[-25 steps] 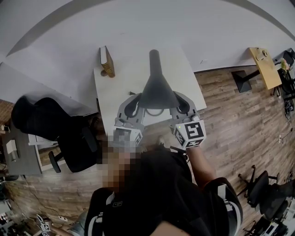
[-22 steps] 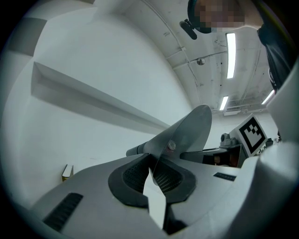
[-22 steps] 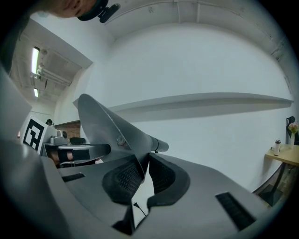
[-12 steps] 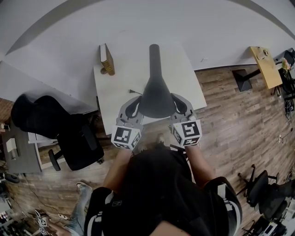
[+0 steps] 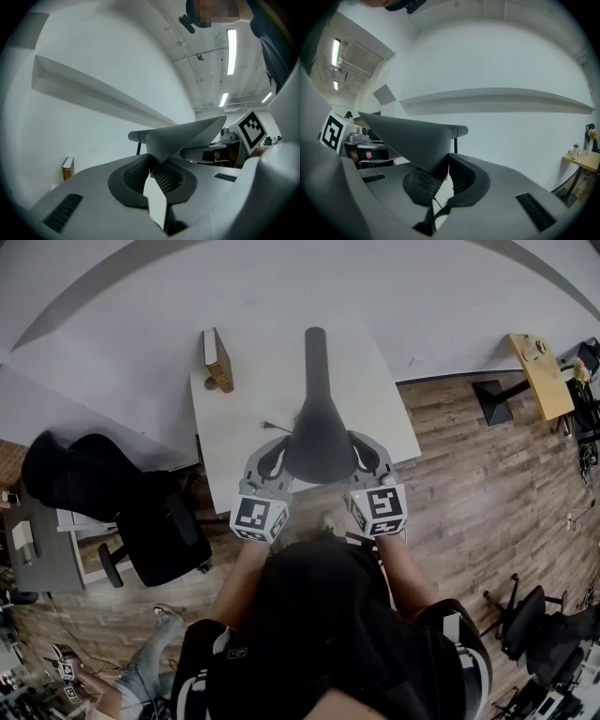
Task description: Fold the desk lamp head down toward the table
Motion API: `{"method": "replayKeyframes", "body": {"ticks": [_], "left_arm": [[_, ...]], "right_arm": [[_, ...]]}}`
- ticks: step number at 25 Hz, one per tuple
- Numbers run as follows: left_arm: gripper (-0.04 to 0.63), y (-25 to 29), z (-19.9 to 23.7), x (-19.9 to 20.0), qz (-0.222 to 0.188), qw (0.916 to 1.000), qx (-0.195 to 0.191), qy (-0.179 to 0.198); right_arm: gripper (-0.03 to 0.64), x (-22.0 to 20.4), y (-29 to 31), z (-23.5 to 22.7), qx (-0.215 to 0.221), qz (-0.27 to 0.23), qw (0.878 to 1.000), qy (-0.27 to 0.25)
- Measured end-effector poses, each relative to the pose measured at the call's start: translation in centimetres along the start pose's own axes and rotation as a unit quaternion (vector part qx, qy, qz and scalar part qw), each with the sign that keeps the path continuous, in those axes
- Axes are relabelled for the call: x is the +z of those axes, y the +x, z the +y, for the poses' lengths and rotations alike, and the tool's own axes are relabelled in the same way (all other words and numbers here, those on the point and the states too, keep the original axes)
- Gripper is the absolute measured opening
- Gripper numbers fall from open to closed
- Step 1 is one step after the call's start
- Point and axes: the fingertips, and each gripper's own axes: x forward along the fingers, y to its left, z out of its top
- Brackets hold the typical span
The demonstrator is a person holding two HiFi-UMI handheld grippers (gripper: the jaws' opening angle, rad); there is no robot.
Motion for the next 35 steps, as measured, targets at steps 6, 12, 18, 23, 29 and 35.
{"method": "replayKeyframes", "body": {"ticks": [6,12,18,23,29,35], "left_arm": [[0.038,0.0,0.1,-0.1,0.000,1.0000,-0.001,0.005],[0.038,0.0,0.1,0.0,0.002,0.9999,-0.003,0.014],[0.038,-0.1,0.0,0.0,0.002,0.9998,-0.006,0.021],[0.038,0.0,0.0,0.1,0.002,0.9996,-0.009,0.028],[0.038,0.0,0.1,0.0,0.002,0.9994,-0.009,0.035],[0.038,-0.1,0.0,-0.2,0.004,0.9992,-0.009,0.038]], "right_arm": [[0.023,0.0,0.1,0.1,-0.003,0.004,1.000,-0.011],[0.090,0.0,-0.6,0.6,0.010,0.019,0.999,-0.041],[0.181,1.5,-2.0,1.5,0.037,0.028,0.986,-0.160],[0.190,2.8,-2.5,2.7,0.073,0.033,0.962,-0.261],[0.193,3.3,-2.0,3.9,0.112,0.040,0.935,-0.335],[0.190,3.3,-1.9,4.5,0.123,0.040,0.921,-0.366]]}}
